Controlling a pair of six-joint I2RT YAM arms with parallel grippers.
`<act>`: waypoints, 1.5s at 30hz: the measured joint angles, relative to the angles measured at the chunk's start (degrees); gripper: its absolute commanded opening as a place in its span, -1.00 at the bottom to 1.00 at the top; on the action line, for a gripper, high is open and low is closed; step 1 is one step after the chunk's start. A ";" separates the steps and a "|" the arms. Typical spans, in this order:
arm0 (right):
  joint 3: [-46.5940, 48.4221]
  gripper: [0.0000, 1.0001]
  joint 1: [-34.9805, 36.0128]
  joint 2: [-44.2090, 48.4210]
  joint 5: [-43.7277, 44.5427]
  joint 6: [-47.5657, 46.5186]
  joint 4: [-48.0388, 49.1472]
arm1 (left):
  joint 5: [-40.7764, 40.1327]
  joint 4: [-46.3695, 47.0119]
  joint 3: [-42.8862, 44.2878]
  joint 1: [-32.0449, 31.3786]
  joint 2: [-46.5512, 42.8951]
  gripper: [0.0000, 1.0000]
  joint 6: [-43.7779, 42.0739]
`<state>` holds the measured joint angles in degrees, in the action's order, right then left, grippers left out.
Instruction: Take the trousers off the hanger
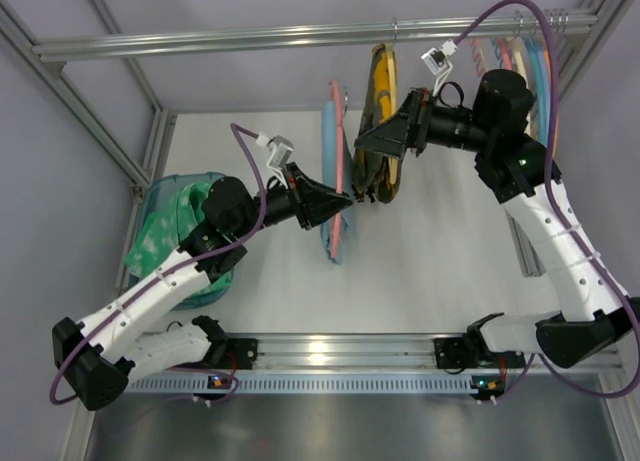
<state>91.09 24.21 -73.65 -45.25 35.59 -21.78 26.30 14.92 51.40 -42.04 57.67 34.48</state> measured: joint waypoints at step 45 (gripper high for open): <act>5.25 -1.00 13.16 -14.12 -4.17 15.13 1.92 | -10.43 3.93 -10.29 -1.36 -15.39 0.86 -40.17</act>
<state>96.33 37.36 -87.77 -49.43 50.72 -19.86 15.88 18.85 41.10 -43.40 42.28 -5.69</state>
